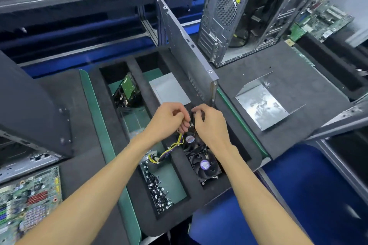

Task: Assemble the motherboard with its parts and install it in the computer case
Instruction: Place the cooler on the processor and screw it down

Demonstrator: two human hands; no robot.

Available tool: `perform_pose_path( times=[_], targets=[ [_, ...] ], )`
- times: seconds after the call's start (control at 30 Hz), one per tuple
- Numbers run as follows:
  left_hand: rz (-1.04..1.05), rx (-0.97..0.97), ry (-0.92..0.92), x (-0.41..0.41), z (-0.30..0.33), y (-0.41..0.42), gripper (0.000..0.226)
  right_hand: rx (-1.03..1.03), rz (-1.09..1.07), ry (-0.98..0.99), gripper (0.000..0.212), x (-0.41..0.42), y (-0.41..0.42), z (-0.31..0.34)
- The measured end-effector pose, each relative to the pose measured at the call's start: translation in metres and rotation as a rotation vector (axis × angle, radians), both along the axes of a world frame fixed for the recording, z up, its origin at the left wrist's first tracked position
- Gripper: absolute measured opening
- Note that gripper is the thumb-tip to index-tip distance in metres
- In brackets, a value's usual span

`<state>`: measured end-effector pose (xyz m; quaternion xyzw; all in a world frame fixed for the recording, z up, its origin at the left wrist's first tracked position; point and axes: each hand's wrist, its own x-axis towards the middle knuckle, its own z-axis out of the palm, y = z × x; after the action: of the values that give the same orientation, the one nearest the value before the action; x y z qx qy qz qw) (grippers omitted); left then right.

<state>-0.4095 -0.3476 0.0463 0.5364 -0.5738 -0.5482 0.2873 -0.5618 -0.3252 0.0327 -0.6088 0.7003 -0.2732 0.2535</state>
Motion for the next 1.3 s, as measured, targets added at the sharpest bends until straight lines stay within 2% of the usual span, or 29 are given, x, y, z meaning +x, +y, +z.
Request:
perform_pose_path(
  times=[0.07,0.2,0.37,0.53,0.63,0.77,0.9,1.1,1.3],
  targets=[
    [-0.127,0.008,-0.101,-0.015,-0.011,0.011,0.037,0.061,-0.029,0.010,0.022,-0.011,0.015,0.001],
    [-0.378,-0.123,-0.493,-0.040,-0.038,0.028,0.022,0.297,0.029,0.171,0.025,-0.031,0.038,-0.003],
    [-0.553,-0.130,-0.714,-0.058,-0.059,0.048,0.027,0.541,0.107,0.294,0.012,-0.044,0.061,-0.015],
    [-0.568,-0.180,-0.872,-0.065,-0.071,0.052,0.035,0.637,0.093,0.388,0.037,-0.038,0.072,-0.023],
    [-0.564,-0.178,-0.912,-0.064,-0.074,0.054,0.038,0.628,0.125,0.506,0.042,-0.032,0.074,-0.027],
    [-0.501,-0.227,-0.952,-0.064,-0.080,0.055,0.029,0.675,0.135,0.570,0.031,-0.032,0.081,-0.033],
    [-0.431,-0.286,-0.982,-0.065,-0.081,0.057,0.017,0.703,0.127,0.550,0.029,-0.036,0.083,-0.036],
    [-0.407,-0.396,-1.059,-0.070,-0.081,0.064,0.028,0.628,0.126,0.560,0.031,-0.045,0.088,-0.035],
    [-0.305,-0.426,-1.014,-0.066,-0.077,0.065,0.017,0.524,0.046,0.493,0.036,-0.056,0.087,-0.031]
  ],
)
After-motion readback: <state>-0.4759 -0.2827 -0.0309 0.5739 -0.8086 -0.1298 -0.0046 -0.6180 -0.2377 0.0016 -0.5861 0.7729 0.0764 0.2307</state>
